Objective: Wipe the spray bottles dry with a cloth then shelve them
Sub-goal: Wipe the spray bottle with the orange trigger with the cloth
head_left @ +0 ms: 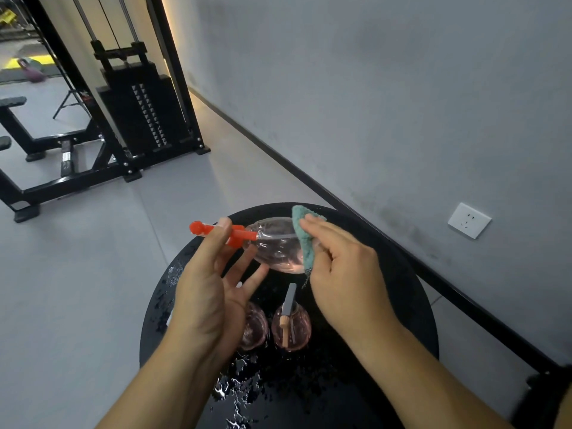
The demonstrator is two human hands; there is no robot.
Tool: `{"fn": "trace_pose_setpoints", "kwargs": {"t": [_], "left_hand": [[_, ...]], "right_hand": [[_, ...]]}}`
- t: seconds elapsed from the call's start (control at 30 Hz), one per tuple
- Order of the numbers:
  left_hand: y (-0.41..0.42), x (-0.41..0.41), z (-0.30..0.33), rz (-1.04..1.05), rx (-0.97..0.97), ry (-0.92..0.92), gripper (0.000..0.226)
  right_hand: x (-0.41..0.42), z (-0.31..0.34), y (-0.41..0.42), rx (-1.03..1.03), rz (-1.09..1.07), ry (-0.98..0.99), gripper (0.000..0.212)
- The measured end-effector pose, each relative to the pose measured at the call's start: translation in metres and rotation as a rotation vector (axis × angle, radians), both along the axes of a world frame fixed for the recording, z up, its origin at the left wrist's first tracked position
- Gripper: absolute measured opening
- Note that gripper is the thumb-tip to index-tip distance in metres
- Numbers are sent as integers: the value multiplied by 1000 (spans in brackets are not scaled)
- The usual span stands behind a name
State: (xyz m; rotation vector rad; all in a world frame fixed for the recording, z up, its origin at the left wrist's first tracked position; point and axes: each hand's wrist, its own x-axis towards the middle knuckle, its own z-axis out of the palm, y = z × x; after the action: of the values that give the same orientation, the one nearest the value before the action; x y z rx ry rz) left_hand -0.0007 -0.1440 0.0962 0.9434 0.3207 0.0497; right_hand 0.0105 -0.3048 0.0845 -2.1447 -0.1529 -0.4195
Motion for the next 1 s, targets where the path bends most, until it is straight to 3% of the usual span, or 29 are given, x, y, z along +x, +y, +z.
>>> {"fn": "trace_pose_setpoints", "kwargs": {"t": [0.1, 0.23, 0.43, 0.6, 0.77, 1.0], "left_hand": [[-1, 0, -1, 8, -1, -10, 18], [-3, -1, -3, -5, -7, 7, 16], [1, 0, -1, -5, 0, -3, 16], [-3, -1, -4, -37, 6, 12, 15], [0, 0, 0, -10, 7, -3, 16], [-3, -1, -3, -22, 0, 18, 16]], "right_hand": [[-1, 0, -1, 57, -36, 27, 43], [-6, 1, 6, -38, 74, 10, 45], [0, 0, -2, 44, -41, 16, 42], [-6, 0, 8, -67, 107, 9, 45], [2, 0, -3, 43, -20, 16, 41], [-5, -2, 7, -49, 95, -14, 44]]}}
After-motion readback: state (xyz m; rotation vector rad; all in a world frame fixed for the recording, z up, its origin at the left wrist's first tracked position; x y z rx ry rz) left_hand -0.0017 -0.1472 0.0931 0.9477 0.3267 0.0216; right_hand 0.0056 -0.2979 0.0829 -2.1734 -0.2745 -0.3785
